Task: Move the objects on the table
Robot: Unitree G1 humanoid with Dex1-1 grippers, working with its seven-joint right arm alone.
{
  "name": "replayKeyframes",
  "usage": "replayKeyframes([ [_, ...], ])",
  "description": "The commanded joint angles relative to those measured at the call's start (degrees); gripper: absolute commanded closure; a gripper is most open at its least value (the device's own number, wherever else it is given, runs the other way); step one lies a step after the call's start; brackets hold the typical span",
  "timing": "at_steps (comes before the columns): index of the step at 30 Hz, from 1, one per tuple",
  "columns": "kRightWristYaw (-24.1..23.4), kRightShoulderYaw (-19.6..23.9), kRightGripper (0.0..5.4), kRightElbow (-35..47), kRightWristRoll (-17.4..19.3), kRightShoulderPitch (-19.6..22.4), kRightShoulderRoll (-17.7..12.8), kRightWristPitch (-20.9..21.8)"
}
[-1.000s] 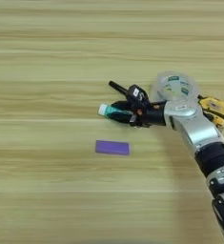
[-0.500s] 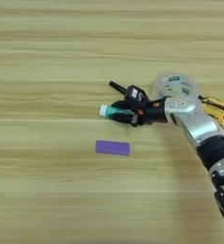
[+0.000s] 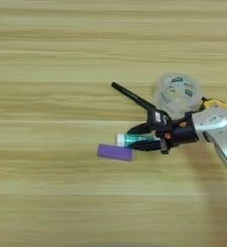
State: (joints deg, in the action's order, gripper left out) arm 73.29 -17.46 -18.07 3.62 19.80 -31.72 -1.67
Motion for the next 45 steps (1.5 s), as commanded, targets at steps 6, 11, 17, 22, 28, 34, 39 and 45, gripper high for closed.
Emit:
replayKeyframes([
  [6,0.9,-0.6,3.83,4.1,-1.3,-2.8,-4.0,-3.8],
  [11,0.9,-0.4,3.83,4.5,-1.2,-2.9,-4.1,-4.2],
  [17,0.4,0.4,3.15,4.3,-0.4,-2.4,-3.3,-4.7],
  [22,0.8,4.9,2.49,5.6,6.1,-0.6,-0.5,-8.1],
  [28,0.4,6.0,1.83,6.5,7.3,-0.2,0.3,-9.0],
  [34,0.5,7.7,1.18,8.1,9.6,0.3,0.9,-10.1],
  [39,0.2,9.8,0.66,9.5,11.9,1.0,1.9,-11.0],
  [45,-3.1,13.2,0.05,10.6,14.7,3.1,4.5,-11.6],
])
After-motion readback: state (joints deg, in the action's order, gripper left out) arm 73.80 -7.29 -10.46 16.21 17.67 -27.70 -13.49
